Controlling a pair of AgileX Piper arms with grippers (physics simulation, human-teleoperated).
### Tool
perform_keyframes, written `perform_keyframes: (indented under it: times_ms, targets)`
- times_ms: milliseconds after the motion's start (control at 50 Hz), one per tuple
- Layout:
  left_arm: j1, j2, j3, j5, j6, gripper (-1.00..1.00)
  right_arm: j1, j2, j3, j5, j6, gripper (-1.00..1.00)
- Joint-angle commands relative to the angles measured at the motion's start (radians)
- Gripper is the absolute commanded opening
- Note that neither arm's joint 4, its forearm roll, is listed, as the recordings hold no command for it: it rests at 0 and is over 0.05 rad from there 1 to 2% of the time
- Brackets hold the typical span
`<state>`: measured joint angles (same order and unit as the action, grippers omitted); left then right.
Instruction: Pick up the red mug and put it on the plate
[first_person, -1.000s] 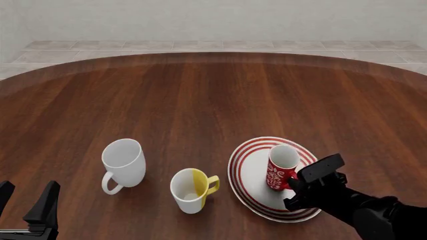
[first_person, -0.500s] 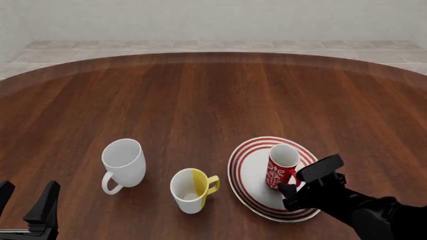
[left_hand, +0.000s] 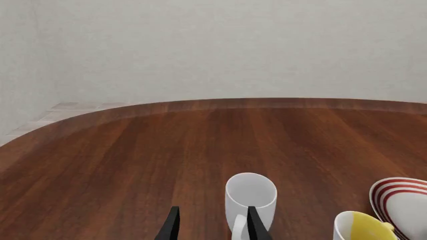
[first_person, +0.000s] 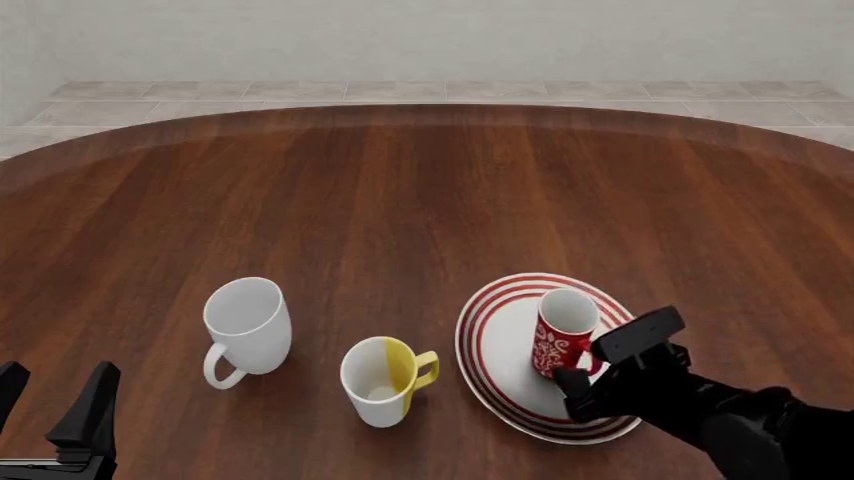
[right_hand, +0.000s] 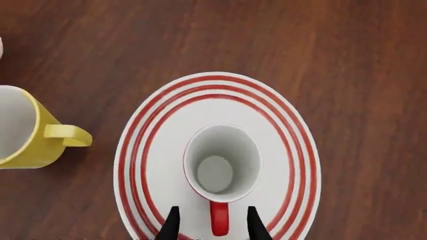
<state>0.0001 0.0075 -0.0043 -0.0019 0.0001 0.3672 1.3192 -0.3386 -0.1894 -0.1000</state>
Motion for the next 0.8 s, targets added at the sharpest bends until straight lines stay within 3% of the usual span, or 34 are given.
perform_keyframes:
  times_ms: [20,120,440,540,800]
  targets:
    - [0.000,0.000,0.000,0.000,0.000,1.00,0.004,-0.078,-0.017,0.070,-0.009,1.00]
    - [0.000,0.000,0.000,0.000,0.000,1.00,-0.010,-0.171,-0.038,0.154,-0.020,1.00]
    - [0.000,0.000,0.000,0.000,0.000,1.00,-0.016,-0.587,-0.230,0.611,-0.047,1.00]
    - [0.000,0.000,0.000,0.000,0.000,1.00,-0.021,-0.651,-0.282,0.696,-0.050,1.00]
    - [0.000,0.000,0.000,0.000,0.000,1.00,-0.014,-0.747,-0.338,0.806,-0.083,1.00]
